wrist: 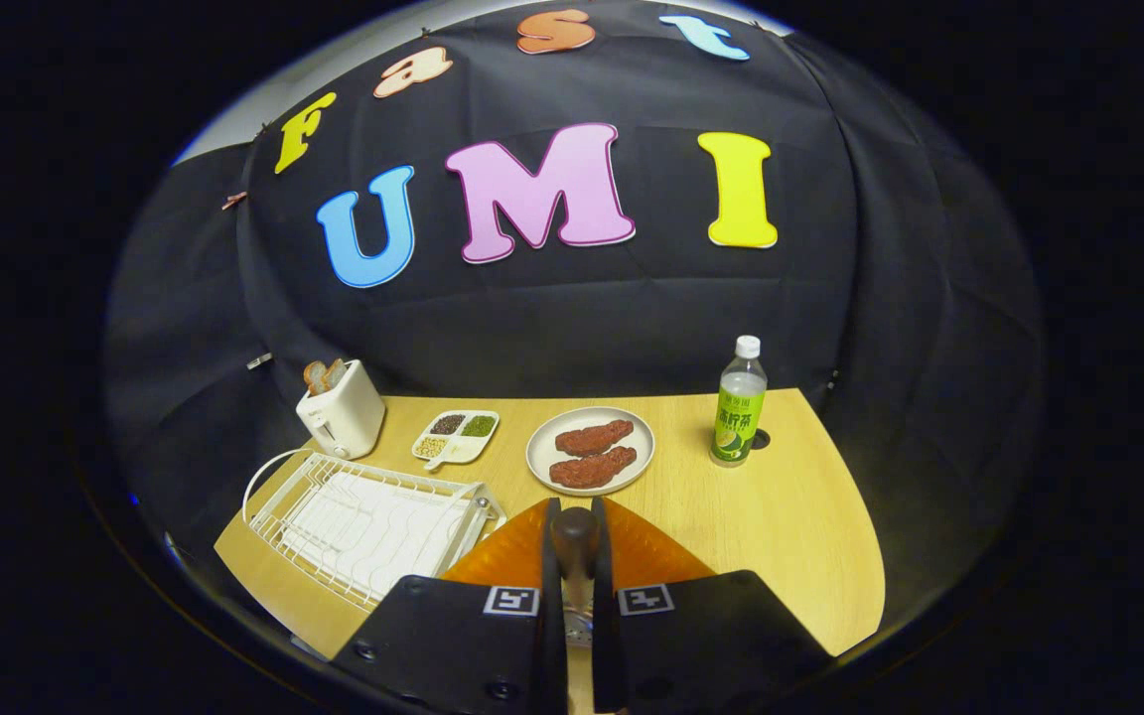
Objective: Take the plate from the dish rack, then take the spoon from the basket and place it into the plate.
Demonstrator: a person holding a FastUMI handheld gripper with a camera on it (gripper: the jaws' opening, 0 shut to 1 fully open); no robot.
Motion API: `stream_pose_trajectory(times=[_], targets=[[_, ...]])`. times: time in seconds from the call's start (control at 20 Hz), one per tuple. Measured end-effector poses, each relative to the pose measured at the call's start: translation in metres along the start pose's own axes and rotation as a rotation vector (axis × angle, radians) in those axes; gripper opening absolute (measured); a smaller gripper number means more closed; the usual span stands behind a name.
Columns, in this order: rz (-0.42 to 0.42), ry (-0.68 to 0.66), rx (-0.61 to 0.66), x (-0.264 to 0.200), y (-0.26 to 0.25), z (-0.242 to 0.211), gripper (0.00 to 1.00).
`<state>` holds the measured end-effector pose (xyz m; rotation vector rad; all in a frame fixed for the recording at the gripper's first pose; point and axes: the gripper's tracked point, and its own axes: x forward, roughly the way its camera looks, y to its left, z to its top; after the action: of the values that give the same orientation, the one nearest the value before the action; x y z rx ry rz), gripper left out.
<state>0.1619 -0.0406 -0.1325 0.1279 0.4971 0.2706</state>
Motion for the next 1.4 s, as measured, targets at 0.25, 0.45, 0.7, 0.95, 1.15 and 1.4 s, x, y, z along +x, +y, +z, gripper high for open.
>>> stream_pose_trajectory(times=[0.25,0.45,0.7,0.95,1.15,1.4], targets=[[0.008,0.0,0.066,-0.045,0.036,-0.007,0.14],[0.0,0.053,0.132,-0.064,0.058,-0.049,0.14],[-0.018,0.175,0.221,-0.082,0.08,-0.126,0.14],[-0.061,0.281,0.353,-0.088,0.085,-0.19,0.14],[-0.078,0.333,0.417,-0.086,0.093,-0.216,0.14],[-0.074,0.367,0.417,-0.083,0.105,-0.228,0.15]])
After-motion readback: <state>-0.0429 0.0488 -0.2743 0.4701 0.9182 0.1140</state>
